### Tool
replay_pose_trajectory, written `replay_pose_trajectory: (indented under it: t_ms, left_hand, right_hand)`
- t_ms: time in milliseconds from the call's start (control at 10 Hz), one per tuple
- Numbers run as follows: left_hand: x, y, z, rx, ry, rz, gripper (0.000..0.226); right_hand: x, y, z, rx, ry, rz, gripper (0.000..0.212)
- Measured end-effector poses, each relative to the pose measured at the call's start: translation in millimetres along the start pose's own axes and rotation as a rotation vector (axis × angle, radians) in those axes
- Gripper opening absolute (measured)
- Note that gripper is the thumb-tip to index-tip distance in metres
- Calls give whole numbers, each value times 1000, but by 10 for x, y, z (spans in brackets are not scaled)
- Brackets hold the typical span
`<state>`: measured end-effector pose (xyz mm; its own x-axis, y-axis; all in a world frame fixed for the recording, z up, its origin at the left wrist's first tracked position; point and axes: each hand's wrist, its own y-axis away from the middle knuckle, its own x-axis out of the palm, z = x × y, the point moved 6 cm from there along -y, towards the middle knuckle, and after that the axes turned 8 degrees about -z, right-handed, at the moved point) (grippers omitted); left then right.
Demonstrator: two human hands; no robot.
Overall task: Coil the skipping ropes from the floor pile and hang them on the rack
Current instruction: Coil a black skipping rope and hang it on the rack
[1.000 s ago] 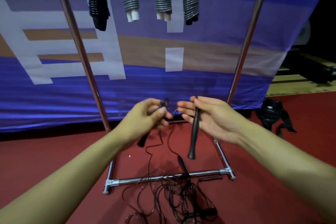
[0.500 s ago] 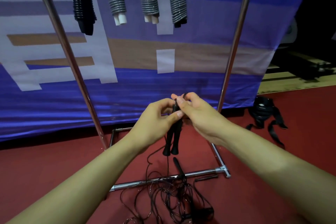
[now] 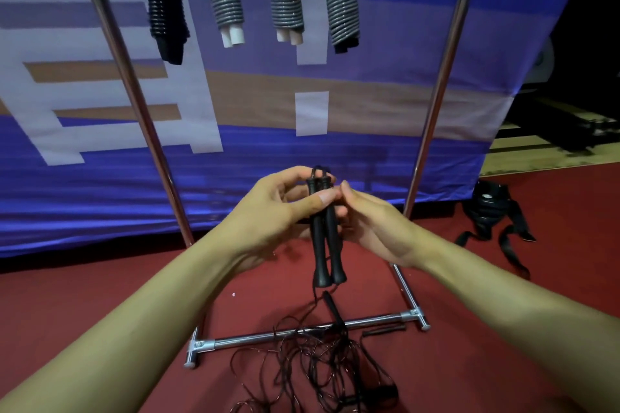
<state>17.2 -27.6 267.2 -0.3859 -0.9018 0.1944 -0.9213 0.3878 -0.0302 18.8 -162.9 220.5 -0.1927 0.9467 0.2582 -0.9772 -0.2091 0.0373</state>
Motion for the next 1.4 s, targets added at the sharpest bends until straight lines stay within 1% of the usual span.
replay_pose_trajectory:
  t_ms: [100,200,300,400,500,600,700,800,900,1000,1100,1200,1300,1400]
  left_hand:
    - [-154,-31,-12,20,-36,-87,20]
    - [-281,-53,16,17,-48,-185,10]
    - [-380,-79,36,-16,-2,-269,7]
    - [-482,-106,1,-27,75,-336,8]
    - [-510,-112,0,-17,105,-368,11]
    - [-509,-143,27,24,68,-387,12]
    - [-504,-165,29,74,-12,-408,12]
    - [-539,-162,0,88,-75,-385,18]
    - [-667,-131,17,-5,-381,-290,26]
    - [-808,-82,-13,84,-1031,-228,44]
    - [-451,46,-63,294,-1241,58,71]
    - [-10,196,214,105,-1417,475,75]
    - [119,266,449,-182,-1290,641,73]
    - [105,310,530,-265,-996,710,64]
  right_hand:
    - [-7,-22,-27,-75,419,-65,34]
    - [62,24,-25,-164,813,-12,26]
    - [91,58,-46,-160,953,26,20]
    - [143,79,-121,-65,740,47,27]
    - [294,136,-151,108,239,137,56]
    - [316,157,-113,37,399,143,54]
    - [290,153,-116,-109,668,110,25]
    - [223,141,-119,-62,664,71,23]
    - [84,190,-39,-24,827,135,25]
    - [-55,306,-16,102,914,260,25]
    - [-31,409,-39,202,1003,397,20]
    - [-33,426,-60,153,1205,456,11]
    - [33,514,-72,214,1111,517,12]
    - [59,568,2,195,1110,538,17]
